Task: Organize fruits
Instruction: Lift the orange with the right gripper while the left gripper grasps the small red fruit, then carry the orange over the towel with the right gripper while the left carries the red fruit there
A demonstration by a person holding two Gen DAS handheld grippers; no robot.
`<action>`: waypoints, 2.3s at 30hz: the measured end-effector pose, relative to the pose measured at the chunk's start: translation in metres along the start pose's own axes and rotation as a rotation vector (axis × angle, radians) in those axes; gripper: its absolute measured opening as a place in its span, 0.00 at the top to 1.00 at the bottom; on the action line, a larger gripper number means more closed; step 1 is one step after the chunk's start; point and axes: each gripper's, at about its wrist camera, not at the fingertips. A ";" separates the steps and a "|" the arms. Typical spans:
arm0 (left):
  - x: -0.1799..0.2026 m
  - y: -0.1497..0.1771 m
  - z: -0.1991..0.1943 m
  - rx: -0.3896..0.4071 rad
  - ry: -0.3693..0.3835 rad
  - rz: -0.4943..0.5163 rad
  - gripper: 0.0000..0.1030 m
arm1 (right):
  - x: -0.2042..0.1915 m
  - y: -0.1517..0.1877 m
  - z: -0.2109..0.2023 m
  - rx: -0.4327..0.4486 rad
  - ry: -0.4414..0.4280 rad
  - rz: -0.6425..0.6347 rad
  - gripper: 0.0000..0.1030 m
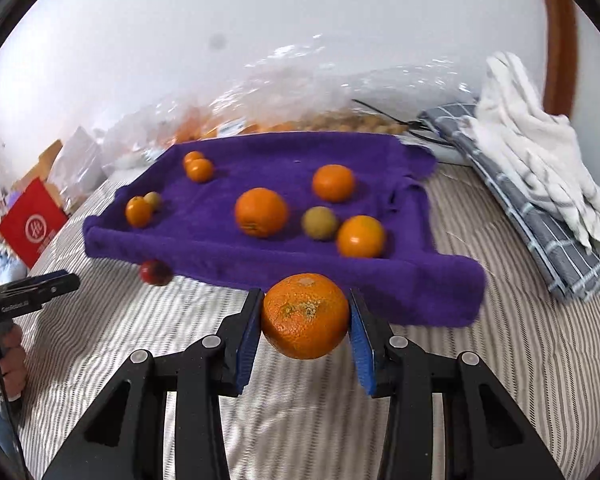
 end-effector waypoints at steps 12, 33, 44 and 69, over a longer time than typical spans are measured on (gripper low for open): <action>0.103 -0.009 0.026 -0.059 0.067 0.224 0.49 | 0.034 0.000 -0.002 -0.007 0.041 0.119 0.60; 0.110 -0.014 0.030 0.061 0.140 0.123 0.80 | 0.030 0.006 0.004 -0.016 0.006 0.131 0.60; 0.108 -0.021 0.008 0.168 0.135 0.115 0.80 | 0.020 0.006 0.002 -0.001 -0.042 0.068 0.60; 0.072 -0.037 -0.013 0.266 0.125 -0.028 0.80 | 0.028 0.004 -0.008 0.066 -0.069 0.097 0.60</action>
Point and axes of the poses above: each gripper's, at about its wrist camera, not at the fingertips, and z roughly the way its jaws point, x to its right, y to its underside, and after that the axes turned 5 degrees about -z, right-handed
